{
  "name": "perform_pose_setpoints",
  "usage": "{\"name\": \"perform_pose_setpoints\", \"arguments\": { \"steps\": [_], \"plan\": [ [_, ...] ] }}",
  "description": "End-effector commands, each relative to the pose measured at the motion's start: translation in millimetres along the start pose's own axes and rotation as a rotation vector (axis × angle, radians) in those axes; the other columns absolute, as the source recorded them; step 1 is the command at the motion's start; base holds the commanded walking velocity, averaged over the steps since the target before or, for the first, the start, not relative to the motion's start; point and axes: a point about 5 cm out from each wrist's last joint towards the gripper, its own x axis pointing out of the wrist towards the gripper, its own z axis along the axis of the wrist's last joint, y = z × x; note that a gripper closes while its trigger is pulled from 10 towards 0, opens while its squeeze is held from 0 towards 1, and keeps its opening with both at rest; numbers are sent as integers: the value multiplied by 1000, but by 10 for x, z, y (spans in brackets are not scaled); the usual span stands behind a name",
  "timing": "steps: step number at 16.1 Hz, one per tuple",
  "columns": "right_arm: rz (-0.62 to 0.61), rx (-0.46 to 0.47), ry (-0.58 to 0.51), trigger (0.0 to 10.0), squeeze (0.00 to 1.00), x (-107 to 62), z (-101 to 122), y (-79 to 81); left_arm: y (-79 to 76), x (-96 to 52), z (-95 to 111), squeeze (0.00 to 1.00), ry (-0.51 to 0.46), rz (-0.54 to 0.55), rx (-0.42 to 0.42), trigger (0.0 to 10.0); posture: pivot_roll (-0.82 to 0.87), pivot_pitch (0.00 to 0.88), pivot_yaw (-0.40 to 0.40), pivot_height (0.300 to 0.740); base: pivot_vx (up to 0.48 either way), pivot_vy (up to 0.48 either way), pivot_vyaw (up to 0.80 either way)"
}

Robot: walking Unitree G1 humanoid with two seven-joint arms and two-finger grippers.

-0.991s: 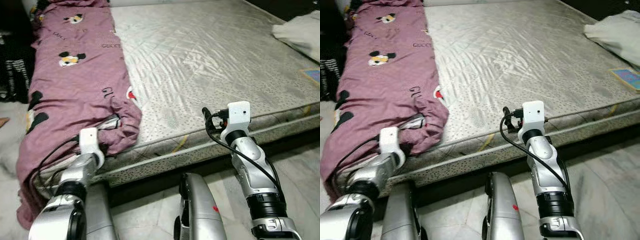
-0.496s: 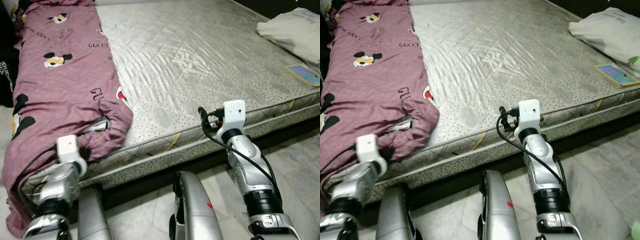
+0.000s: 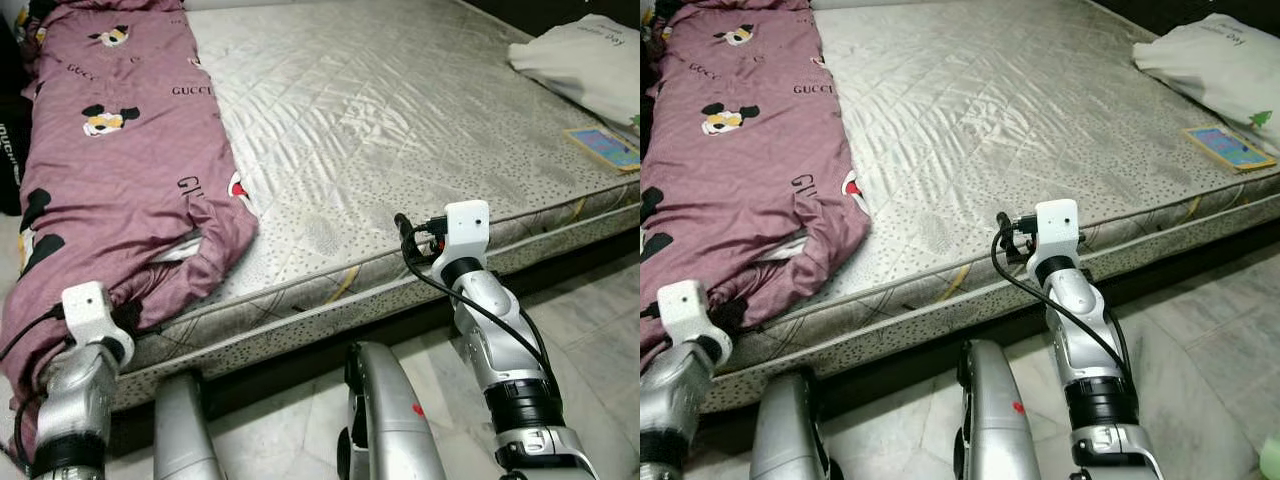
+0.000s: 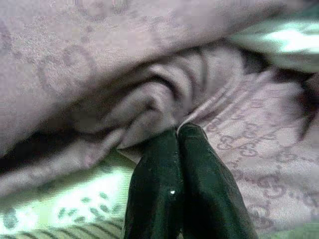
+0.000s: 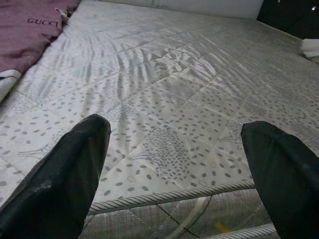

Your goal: Clean up the room

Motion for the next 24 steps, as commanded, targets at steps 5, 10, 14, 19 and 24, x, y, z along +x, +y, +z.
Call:
{"name": "perform_pose_setpoints", "arguments": {
  "steps": [5,10,14,19,24],
  "plan": [
    [15,-3,-14,10000,0,9,38,9,-342,-413,-61,0,-82,-207,21,0,-111,0,-71,504,0,0,0],
    [40,0,-11,10000,0,35,32,64,-227,-787,-101,0,-132,-146,-31,0,-83,0,-85,504,0,0,0],
    [47,1,-12,10000,0,49,38,85,-132,-770,-140,0,-104,-53,15,5059,-81,0,-88,504,0,0,0],
    [46,6,-11,10000,0,35,26,101,-159,-465,180,0,-147,-15,138,10000,-90,0,-84,504,0,0,0],
    [38,4,-13,10000,0,32,35,79,-244,-201,413,0,-173,-42,165,10000,-106,0,-80,504,0,0,0]
  ]
}}
